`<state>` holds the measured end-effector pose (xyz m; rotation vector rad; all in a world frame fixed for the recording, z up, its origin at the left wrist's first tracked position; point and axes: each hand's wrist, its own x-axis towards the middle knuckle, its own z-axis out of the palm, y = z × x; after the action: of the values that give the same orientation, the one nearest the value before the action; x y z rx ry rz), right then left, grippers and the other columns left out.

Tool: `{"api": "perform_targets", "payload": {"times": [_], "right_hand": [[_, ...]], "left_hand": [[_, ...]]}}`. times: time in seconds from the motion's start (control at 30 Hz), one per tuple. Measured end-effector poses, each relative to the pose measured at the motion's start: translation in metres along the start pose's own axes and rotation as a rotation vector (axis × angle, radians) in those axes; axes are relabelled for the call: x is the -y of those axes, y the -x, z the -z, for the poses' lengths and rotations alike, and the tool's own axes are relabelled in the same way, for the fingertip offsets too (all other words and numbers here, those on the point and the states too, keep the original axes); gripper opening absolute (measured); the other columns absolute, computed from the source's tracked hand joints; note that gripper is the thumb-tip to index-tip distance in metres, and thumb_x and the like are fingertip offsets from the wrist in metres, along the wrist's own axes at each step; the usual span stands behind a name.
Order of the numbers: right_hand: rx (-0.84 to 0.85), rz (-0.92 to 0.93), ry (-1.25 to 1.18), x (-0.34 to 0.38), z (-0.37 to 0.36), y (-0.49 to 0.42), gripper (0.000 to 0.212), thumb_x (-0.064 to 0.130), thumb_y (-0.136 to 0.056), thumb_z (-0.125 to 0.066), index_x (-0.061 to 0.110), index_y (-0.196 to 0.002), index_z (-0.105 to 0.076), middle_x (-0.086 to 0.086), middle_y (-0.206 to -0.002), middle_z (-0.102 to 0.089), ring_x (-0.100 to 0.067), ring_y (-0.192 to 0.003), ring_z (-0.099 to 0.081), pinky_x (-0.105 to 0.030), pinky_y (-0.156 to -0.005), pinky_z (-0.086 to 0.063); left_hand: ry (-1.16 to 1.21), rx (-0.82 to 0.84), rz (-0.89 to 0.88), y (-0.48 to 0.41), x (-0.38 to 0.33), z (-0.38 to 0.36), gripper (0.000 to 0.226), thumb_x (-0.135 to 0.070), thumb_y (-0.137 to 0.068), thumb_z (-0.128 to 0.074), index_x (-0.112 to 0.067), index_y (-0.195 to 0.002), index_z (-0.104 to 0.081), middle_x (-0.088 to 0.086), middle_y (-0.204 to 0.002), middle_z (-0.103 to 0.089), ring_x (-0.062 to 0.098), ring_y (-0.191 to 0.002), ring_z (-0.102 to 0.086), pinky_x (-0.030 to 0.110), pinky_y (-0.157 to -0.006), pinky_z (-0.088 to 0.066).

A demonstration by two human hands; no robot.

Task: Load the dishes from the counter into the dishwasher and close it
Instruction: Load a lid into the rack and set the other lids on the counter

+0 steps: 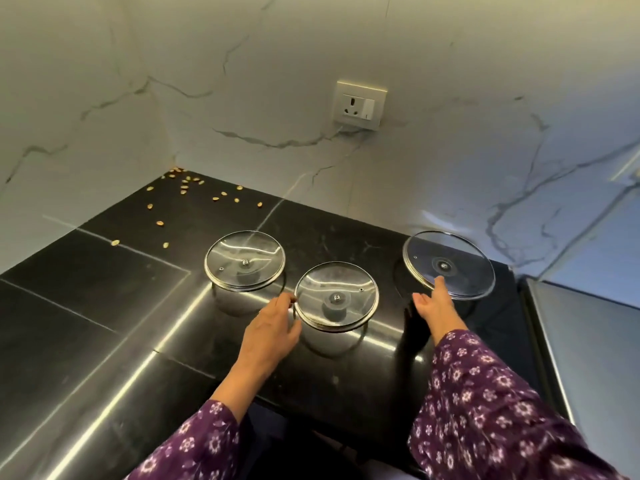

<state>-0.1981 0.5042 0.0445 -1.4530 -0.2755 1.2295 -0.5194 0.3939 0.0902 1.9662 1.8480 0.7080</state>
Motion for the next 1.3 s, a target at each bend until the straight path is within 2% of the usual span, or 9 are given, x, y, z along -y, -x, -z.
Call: {"api": "perform_targets", "payload": {"times": [0.07,0.2,0.27,0.33,0.57,0.73,1.03,1.23,1.3], "right_hand": [[-0.138,-0.074,-0.268,0.011,0.004,-0.007,0.074,0.044,-0.088,-0.058,0.009,-0.144,-0.025,-0.018,-0.147,-0.032,-0.032,-0.133,-0.037,-0.042,-0.108,-0.036],[-0.127,-0.029,-0.122,0.022,0.012,-0.009,0.041,0.027,-0.093,-0.054,0.002,-0.125,-0.05,-0.02,-0.118,-0.056,-0.034,-0.111,-0.054,-0.042,-0.103,-0.041],[-0.205,-0.152,-0.508,0.019,0.025,-0.032,0.035,0.016,-0.088,-0.061,0.003,-0.119,-0.056,-0.014,-0.101,-0.062,-0.027,-0.089,-0.061,-0.02,-0.066,-0.055],[-0.293,-0.185,-0.627,0.022,0.033,-0.05,0.044,-0.002,-0.079,-0.062,0.006,-0.122,-0.056,-0.012,-0.104,-0.065,-0.025,-0.081,-0.064,-0.027,-0.037,-0.048],[-0.314,-0.038,-0.51,0.026,0.081,-0.002,0.034,-0.008,-0.086,-0.045,0.002,-0.119,-0.048,-0.023,-0.096,-0.064,-0.026,-0.049,-0.066,-0.03,-0.044,-0.053],[-0.351,0.186,-0.408,0.063,0.165,0.073,0.025,-0.004,-0.085,-0.049,0.003,-0.109,-0.052,-0.013,-0.056,-0.066,-0.022,-0.05,-0.067,-0.026,-0.043,-0.052],[-0.677,0.484,-0.201,0.097,0.38,0.257,0.014,0.003,-0.088,-0.05,0.013,-0.097,-0.055,-0.014,-0.068,-0.067,-0.018,-0.058,-0.068,-0.021,-0.052,-0.051],[-1.02,0.485,-0.03,0.052,0.501,0.373,0.026,0.002,-0.076,-0.056,0.005,-0.102,-0.057,-0.021,-0.087,-0.068,-0.024,-0.062,-0.062,-0.035,-0.061,-0.054],[-1.156,0.424,0.094,0.031,0.537,0.408,0.019,0.005,-0.074,-0.059,0.016,-0.089,-0.062,-0.01,-0.082,-0.068,-0.021,-0.068,-0.061,-0.036,-0.062,-0.052]], "left_hand": [[0.005,0.019,-0.054,-0.007,-0.011,-0.006,0.039,-0.03,-0.089,-0.057,-0.02,-0.125,-0.048,-0.004,-0.121,-0.056,0.017,-0.111,-0.055,0.033,-0.085,-0.047],[-0.011,0.065,-0.145,-0.023,-0.029,-0.018,0.04,-0.029,-0.089,-0.055,-0.022,-0.127,-0.045,-0.005,-0.126,-0.055,0.015,-0.109,-0.056,0.029,-0.085,-0.045],[-0.01,0.074,-0.186,-0.027,-0.034,-0.022,0.04,-0.029,-0.089,-0.055,-0.022,-0.127,-0.045,-0.005,-0.126,-0.055,0.014,-0.11,-0.055,0.029,-0.084,-0.045],[-0.016,0.081,-0.232,-0.029,-0.037,-0.025,0.038,-0.03,-0.089,-0.055,-0.022,-0.125,-0.046,-0.006,-0.124,-0.055,0.013,-0.109,-0.056,0.027,-0.081,-0.046],[0.037,0.202,-0.329,-0.037,-0.077,-0.046,0.036,-0.025,-0.088,-0.056,-0.017,-0.122,-0.049,0.001,-0.123,-0.056,0.021,-0.113,-0.054,0.034,-0.087,-0.044],[0.039,0.324,-0.562,-0.02,-0.154,-0.085,0.037,-0.028,-0.09,-0.054,-0.018,-0.124,-0.046,0.001,-0.12,-0.056,0.02,-0.109,-0.055,0.032,-0.086,-0.044],[0.11,0.616,-0.945,0.094,-0.316,-0.173,0.04,-0.026,-0.088,-0.053,-0.022,-0.127,-0.046,-0.001,-0.124,-0.055,0.02,-0.109,-0.056,0.034,-0.084,-0.046],[0.159,0.805,-1.187,0.204,-0.376,-0.224,0.039,-0.024,-0.089,-0.055,-0.016,-0.126,-0.048,0.005,-0.123,-0.056,0.027,-0.11,-0.056,0.039,-0.087,-0.046],[0.129,0.869,-1.223,0.242,-0.392,-0.238,0.038,-0.023,-0.09,-0.053,-0.016,-0.127,-0.047,0.006,-0.122,-0.056,0.029,-0.11,-0.055,0.039,-0.087,-0.044]]}}
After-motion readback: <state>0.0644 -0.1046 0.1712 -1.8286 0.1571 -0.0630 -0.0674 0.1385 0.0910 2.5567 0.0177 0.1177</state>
